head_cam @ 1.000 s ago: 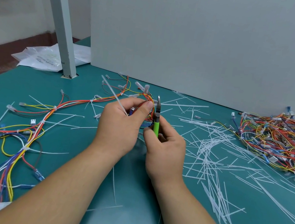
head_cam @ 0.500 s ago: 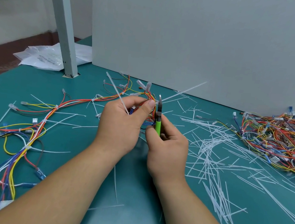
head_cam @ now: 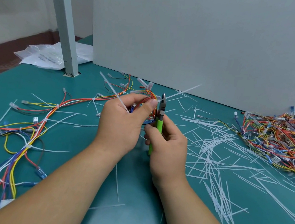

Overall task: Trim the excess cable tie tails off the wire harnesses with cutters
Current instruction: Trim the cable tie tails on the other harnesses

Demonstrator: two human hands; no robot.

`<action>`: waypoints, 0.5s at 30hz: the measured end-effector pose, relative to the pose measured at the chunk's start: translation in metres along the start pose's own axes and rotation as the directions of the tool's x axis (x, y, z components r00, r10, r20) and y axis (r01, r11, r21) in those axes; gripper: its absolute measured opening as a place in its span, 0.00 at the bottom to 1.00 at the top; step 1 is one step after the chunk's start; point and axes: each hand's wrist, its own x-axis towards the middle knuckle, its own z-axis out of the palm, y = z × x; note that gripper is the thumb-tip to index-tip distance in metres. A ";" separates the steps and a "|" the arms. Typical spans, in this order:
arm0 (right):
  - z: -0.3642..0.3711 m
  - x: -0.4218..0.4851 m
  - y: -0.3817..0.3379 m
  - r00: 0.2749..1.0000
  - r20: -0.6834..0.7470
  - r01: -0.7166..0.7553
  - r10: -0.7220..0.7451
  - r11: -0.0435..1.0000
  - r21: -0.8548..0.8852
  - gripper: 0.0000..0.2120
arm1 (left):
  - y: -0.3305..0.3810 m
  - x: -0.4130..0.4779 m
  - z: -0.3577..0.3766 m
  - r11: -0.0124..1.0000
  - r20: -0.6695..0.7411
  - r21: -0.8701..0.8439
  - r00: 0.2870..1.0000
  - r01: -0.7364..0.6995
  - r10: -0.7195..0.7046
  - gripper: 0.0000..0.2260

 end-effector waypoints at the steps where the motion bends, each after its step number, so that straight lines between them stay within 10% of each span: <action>1: 0.000 0.000 0.000 0.999 -0.013 -0.031 0.031 0.999 0.022 0.14 | 0.000 0.000 0.000 1.000 0.006 -0.009 1.000 -0.007 0.007 0.05; 8: -0.003 0.002 -0.001 0.987 -0.019 -0.153 0.161 0.966 0.209 0.17 | 0.002 0.001 -0.001 0.999 -0.004 0.005 0.999 -0.041 0.041 0.07; 15: -0.002 0.000 -0.001 0.999 -0.011 -0.040 0.040 0.999 0.015 0.13 | 0.003 0.001 -0.002 1.000 0.030 0.019 1.000 -0.009 0.008 0.03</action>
